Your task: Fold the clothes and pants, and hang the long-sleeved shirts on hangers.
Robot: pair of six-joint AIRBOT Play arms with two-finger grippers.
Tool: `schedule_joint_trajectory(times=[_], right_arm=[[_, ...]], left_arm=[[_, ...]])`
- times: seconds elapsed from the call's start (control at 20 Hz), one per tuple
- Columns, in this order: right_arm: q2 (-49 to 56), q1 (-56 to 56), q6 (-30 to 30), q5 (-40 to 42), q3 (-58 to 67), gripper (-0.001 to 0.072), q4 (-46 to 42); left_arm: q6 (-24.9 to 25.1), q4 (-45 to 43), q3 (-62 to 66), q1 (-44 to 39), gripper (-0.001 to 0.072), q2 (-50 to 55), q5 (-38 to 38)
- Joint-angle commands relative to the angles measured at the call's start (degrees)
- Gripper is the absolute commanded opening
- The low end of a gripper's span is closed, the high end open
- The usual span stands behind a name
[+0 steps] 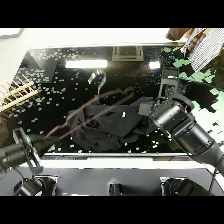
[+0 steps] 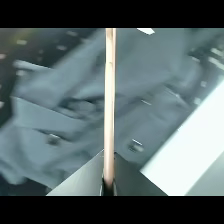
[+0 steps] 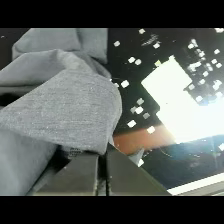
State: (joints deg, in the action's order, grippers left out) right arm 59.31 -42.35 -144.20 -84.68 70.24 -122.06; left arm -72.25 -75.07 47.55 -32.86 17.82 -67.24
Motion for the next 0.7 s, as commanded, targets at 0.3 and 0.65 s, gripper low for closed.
schedule_joint_trajectory(times=[0.3, 0.65], right_arm=[[0.7, 0.0, -5.7, -1.4, 0.0, 0.0034, -3.7], [3.1, 0.0, -8.2, -1.0, 0.0, 0.0034, -4.8]], left_arm=[[-3.3, 1.7, -0.5, -7.7, 0.0017, -3.5, -9.0], [-3.2, 3.6, -0.5, -7.7, 0.0017, -3.5, -9.0]])
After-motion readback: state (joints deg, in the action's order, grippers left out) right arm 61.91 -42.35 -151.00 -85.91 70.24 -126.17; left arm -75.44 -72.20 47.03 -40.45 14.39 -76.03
